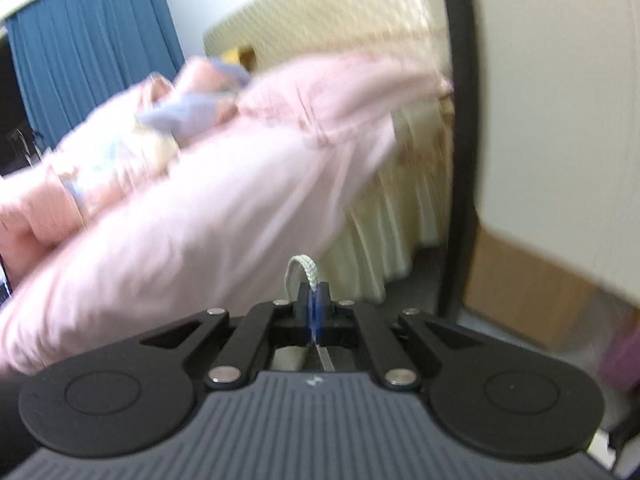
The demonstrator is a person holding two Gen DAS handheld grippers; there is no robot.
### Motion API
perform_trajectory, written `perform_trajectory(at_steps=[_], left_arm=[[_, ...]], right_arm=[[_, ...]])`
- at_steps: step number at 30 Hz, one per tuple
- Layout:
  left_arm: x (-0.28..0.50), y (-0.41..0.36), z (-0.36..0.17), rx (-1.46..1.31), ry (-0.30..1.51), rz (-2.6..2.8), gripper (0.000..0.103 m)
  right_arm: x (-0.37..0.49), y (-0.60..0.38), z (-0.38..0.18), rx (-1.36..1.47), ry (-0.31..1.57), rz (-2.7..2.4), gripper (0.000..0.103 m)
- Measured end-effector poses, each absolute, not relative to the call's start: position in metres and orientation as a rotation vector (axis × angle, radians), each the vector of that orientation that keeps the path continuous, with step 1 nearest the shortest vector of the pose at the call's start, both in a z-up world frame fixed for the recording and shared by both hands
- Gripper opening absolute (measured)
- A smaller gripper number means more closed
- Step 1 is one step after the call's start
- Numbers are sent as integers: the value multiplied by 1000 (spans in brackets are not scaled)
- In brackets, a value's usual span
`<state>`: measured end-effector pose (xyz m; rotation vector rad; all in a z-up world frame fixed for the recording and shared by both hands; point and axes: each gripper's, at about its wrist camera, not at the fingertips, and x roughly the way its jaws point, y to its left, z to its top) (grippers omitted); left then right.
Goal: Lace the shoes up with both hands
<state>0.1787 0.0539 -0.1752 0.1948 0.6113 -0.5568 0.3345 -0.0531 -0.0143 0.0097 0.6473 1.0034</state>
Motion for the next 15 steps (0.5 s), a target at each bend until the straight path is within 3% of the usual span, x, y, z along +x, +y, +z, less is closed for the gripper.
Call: perform_trajectory(at_steps=[7, 15], left_arm=[[181, 54, -175, 196, 613, -561, 23], [183, 53, -177, 201, 618, -561, 23]], right_arm=[[340, -21, 48, 76, 515, 1112, 2], [324, 39, 10, -35, 711, 1218, 2]])
